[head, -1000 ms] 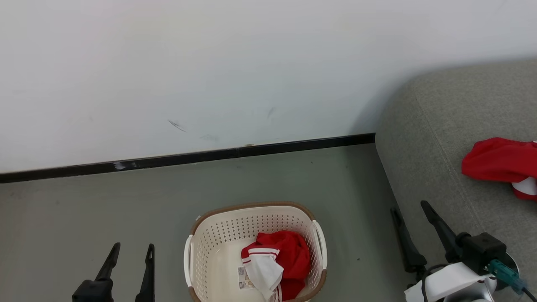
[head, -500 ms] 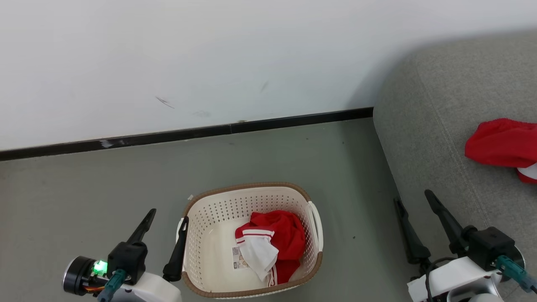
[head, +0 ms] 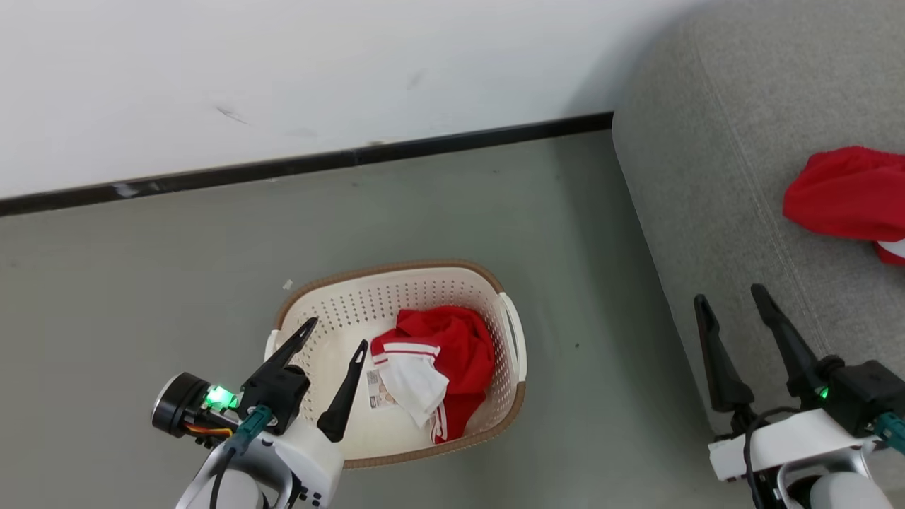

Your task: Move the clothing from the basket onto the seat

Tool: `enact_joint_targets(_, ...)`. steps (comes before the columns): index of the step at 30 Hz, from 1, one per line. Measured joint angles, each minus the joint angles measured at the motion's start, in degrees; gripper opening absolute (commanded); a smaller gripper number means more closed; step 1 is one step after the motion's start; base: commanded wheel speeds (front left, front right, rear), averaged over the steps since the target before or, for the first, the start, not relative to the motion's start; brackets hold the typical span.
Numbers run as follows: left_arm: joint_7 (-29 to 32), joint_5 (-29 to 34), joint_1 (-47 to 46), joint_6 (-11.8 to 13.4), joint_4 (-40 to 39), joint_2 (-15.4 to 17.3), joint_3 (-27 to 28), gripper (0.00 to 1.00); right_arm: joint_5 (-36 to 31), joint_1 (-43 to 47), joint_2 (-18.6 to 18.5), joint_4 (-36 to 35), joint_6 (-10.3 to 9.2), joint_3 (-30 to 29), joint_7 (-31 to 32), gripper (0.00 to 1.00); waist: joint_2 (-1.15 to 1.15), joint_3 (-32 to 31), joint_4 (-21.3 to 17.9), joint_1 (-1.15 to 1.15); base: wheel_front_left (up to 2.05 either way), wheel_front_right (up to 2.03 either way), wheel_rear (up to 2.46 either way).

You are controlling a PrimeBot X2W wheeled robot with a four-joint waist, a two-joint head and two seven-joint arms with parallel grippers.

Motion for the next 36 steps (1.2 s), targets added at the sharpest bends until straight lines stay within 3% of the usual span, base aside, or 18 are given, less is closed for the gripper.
enact_joint_targets(36, 2.0, 7.1, -16.1, -2.0, 11.1, 0.5, -3.4, 1.00, 4.6, -15.5, 0.0, -4.5, 0.00, 2.8, -0.1, 1.00, 0.00, 21.8, -9.9, 0.00, 0.00, 0.00, 0.00)
